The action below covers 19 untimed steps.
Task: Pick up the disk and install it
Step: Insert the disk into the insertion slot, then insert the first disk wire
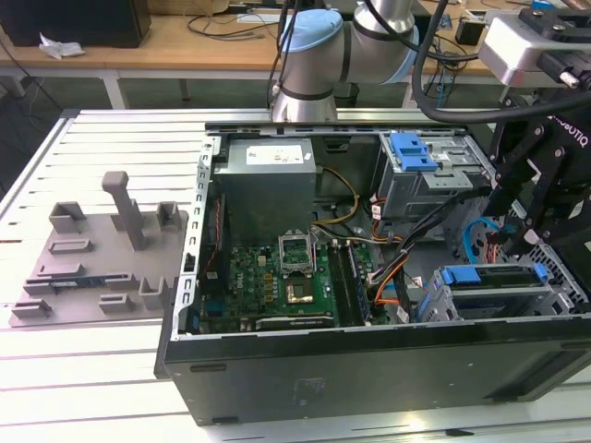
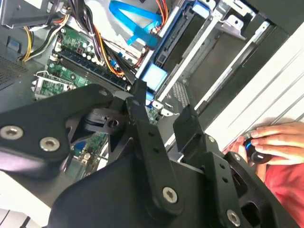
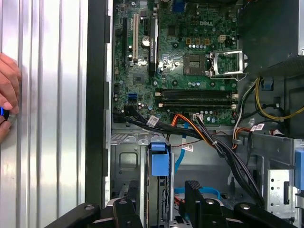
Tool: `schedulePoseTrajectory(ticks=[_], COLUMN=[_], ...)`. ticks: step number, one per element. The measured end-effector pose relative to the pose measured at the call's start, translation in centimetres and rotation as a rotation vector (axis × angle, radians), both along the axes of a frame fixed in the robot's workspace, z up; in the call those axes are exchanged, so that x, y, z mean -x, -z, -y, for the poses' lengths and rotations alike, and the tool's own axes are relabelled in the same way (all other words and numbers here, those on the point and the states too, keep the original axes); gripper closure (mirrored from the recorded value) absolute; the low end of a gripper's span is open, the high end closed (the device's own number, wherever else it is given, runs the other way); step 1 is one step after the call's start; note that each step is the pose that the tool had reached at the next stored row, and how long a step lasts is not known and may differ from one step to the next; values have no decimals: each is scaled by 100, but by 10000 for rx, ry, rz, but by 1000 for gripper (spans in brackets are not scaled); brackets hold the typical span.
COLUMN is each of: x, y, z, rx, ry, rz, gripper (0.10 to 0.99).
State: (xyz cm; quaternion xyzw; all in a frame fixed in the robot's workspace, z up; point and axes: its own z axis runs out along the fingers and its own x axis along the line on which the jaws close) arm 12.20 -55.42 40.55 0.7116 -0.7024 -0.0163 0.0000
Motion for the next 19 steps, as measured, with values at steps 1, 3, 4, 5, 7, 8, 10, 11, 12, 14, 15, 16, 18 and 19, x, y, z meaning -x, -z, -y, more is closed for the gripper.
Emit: schedulePoseTrajectory(ticks=[1, 3, 4, 5, 7, 8, 10, 11, 12, 14, 15, 16, 18, 19], x=[0, 0, 0, 0, 0, 0, 0, 0, 0, 0, 0, 0, -4, -15], y=[0, 0, 1, 2, 4, 4, 5, 5, 5, 5, 5, 6, 7, 6], z=[0, 0, 0, 0, 0, 0, 0, 0, 0, 0, 0, 0, -33, -103], rx=[0, 0, 0, 0, 0, 0, 0, 0, -1, 0, 0, -1, 1, 28], ry=[0, 1, 0, 0, 0, 1, 0, 0, 1, 1, 0, 0, 0, -1], rz=[0, 0, 0, 0, 0, 0, 0, 0, 0, 0, 0, 0, 0, 0], gripper=[580, 580, 580, 580, 580, 580, 580, 580, 580, 580, 580, 580, 580, 580])
